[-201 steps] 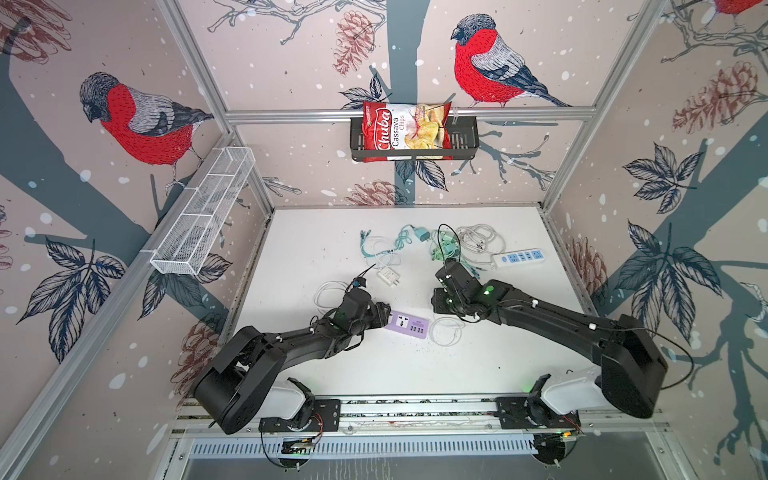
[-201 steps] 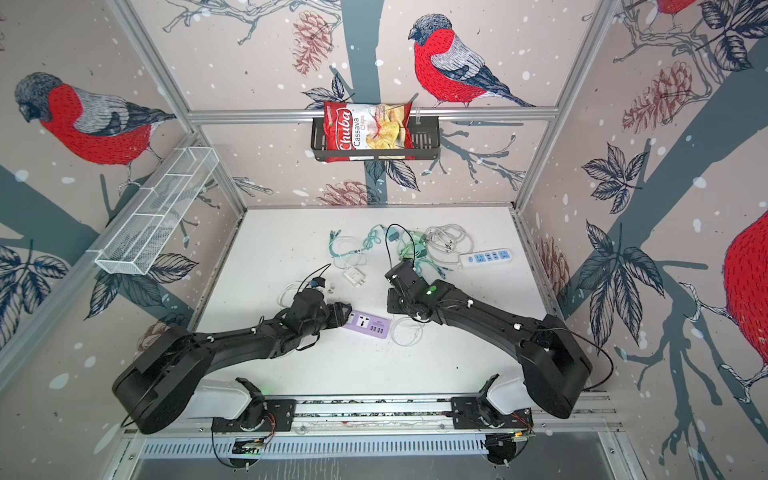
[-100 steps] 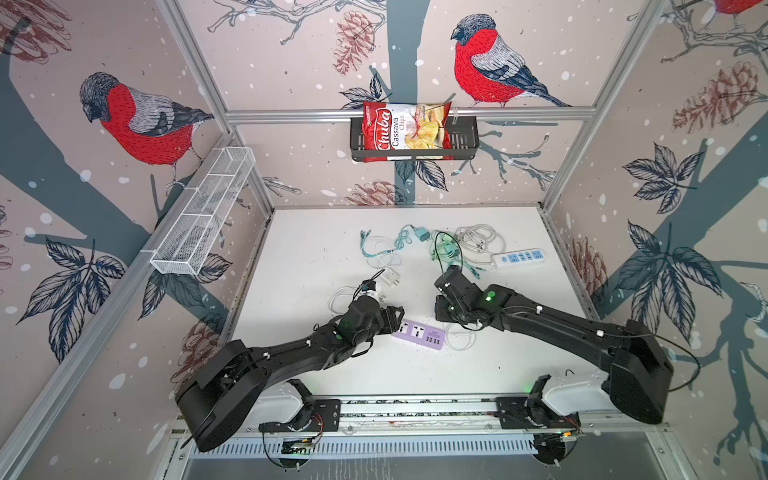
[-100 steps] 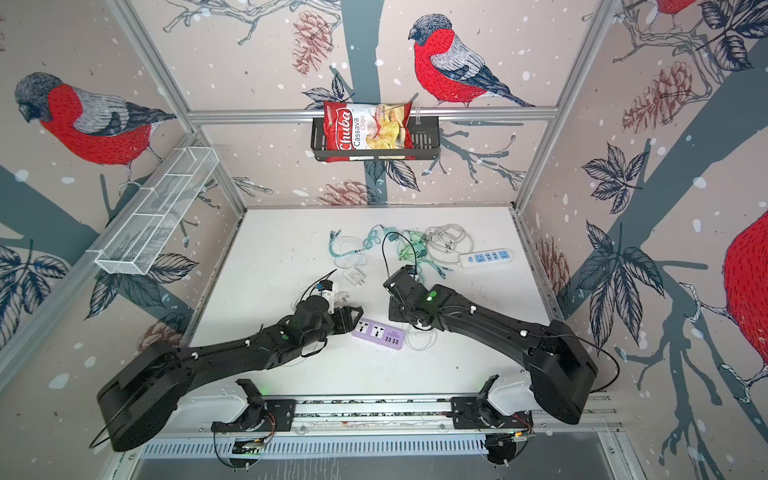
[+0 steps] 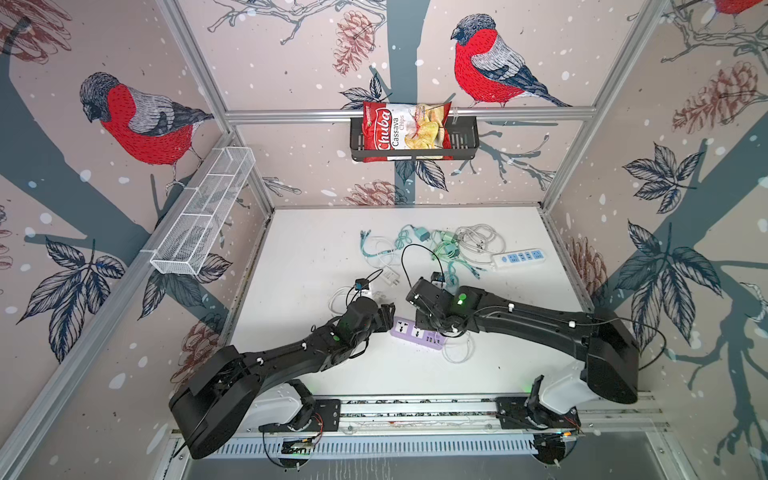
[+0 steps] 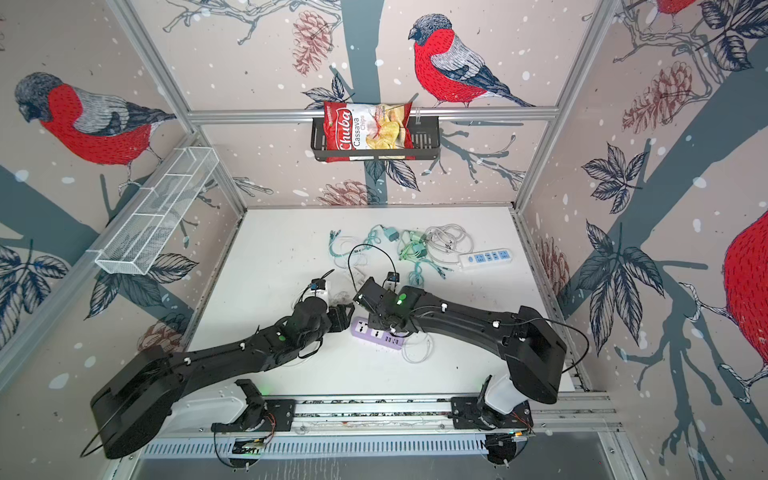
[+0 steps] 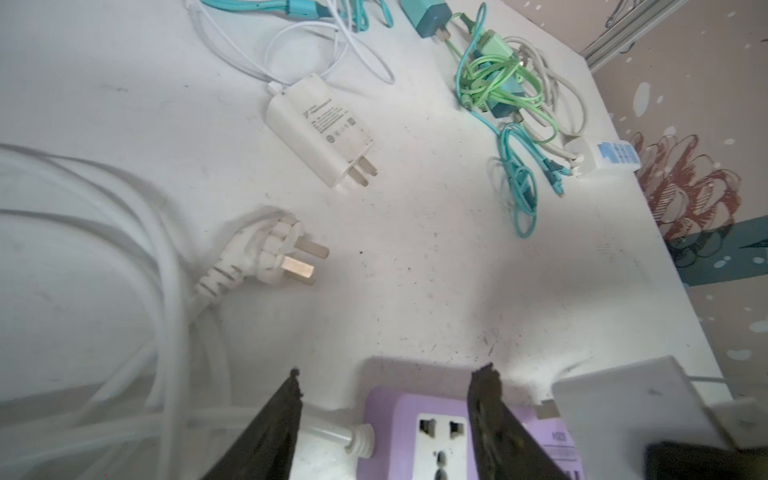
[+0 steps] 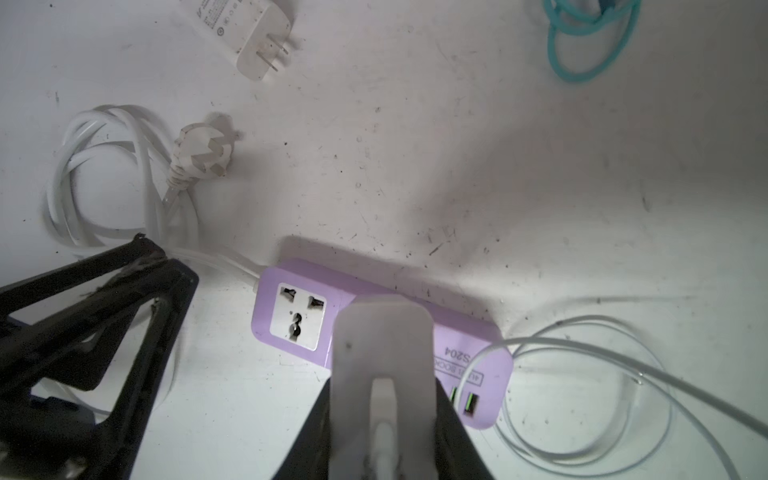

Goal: Insert the plug

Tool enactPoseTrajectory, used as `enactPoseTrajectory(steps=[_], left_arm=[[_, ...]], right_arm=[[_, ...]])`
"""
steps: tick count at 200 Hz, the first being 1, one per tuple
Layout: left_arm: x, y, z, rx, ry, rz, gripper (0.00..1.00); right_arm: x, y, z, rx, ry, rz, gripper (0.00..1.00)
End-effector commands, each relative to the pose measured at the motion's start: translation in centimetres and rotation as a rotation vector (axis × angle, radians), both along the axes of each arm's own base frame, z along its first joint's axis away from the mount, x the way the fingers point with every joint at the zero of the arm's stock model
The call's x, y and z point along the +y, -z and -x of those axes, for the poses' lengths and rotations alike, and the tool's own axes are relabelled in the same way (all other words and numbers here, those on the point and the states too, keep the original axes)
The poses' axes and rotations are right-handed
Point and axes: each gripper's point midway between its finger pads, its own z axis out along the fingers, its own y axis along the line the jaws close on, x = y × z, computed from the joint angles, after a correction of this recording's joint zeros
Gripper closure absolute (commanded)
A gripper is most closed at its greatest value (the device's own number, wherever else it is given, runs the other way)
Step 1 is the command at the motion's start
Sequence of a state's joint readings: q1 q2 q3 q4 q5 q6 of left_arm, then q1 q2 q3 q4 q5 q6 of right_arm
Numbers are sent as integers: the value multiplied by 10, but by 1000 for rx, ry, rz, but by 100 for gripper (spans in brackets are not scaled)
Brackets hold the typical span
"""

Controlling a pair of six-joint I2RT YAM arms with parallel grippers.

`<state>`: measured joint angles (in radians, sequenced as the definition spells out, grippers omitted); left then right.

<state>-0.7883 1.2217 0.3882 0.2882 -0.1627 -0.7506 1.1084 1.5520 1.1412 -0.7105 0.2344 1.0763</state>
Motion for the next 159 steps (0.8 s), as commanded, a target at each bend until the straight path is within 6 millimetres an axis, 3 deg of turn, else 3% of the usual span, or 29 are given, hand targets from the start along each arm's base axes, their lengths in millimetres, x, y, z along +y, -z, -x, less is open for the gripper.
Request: enactPoseTrajectory(steps=[1,69,102,159], left_arm=[[6,-1,-8,-47,-41,-5,37],[25,-24,-22,-144,-103,2,35],[38,-24,-23,-168,-129,11,34],[40,-24,-23,-171,-129,16,34]], right_arm=[[-11,-2,7,7,100,56,80],[8,18,12,35,158,75,81],[9,22,9,31,171,87,81],[10,30,7,42,175,94,81]])
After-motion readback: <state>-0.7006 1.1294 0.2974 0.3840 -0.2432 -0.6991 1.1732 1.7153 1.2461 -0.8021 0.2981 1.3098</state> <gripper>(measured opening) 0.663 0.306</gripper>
